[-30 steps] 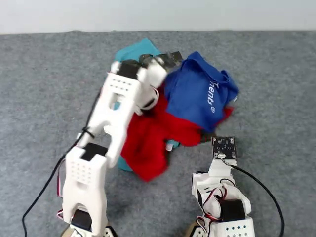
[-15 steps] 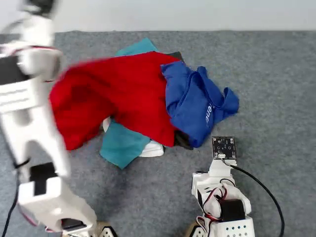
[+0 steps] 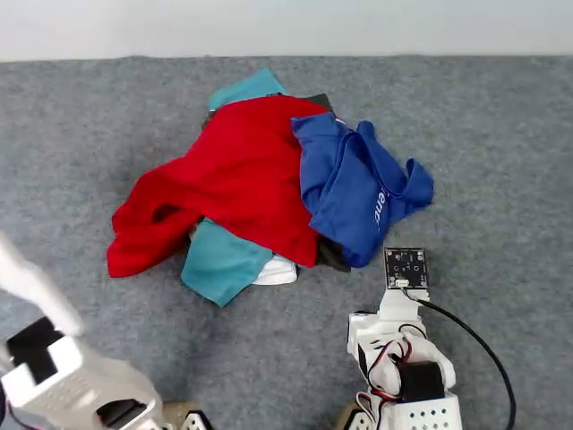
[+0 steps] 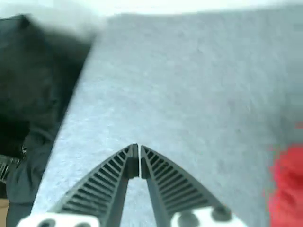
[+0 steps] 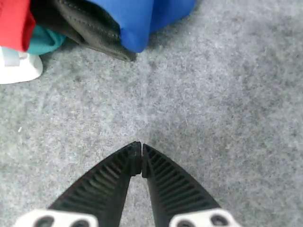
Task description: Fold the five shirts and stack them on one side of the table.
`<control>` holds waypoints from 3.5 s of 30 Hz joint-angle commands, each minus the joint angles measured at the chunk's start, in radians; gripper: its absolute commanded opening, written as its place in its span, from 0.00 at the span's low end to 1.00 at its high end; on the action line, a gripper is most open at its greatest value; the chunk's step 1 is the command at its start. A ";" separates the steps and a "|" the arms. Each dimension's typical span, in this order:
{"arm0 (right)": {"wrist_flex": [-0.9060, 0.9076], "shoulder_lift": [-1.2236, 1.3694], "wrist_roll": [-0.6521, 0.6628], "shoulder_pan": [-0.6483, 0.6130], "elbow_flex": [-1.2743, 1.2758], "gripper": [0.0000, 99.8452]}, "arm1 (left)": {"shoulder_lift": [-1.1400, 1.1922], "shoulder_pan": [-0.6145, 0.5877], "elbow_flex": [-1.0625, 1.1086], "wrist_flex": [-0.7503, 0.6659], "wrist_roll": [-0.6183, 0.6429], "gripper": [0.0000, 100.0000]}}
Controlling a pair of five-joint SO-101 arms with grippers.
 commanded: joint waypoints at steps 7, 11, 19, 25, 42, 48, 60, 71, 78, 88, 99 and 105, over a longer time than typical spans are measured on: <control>0.002 -0.008 -0.009 -0.005 0.015 0.01 | -0.058 0.315 0.096 0.138 -0.101 0.04; 0.002 -0.008 -0.009 -0.005 0.015 0.01 | -0.058 0.437 0.153 0.138 -0.095 0.20; 0.002 -0.008 -0.009 -0.005 0.015 0.01 | -0.058 0.744 0.234 0.138 -0.057 0.29; 0.002 -0.008 -0.009 -0.005 0.015 0.01 | -0.044 0.944 0.377 0.124 -0.038 0.29; 0.002 -0.008 -0.009 -0.005 0.015 0.01 | 0.183 0.971 0.806 -0.427 0.049 0.29; 0.002 -0.008 -0.009 -0.005 0.015 0.01 | 0.293 0.971 0.773 -0.511 0.186 0.27; 0.002 -0.008 -0.009 -0.005 0.015 0.01 | 0.261 0.910 0.762 -0.508 0.135 0.01; 0.002 -0.008 -0.009 -0.005 0.015 0.01 | -0.063 0.451 0.765 -0.442 0.138 0.01; 0.002 -0.008 -0.009 -0.005 0.015 0.01 | -0.161 0.135 0.763 -0.448 0.052 0.01; 0.002 -0.008 -0.009 -0.005 0.015 0.01 | -0.235 -0.250 0.765 -0.582 -0.081 0.01; 0.002 -0.008 -0.009 -0.005 0.015 0.01 | -0.235 -0.356 0.760 -0.631 -0.101 0.02; 0.002 -0.008 -0.009 -0.005 0.015 0.01 | -0.342 -0.362 0.740 -0.471 -0.164 0.23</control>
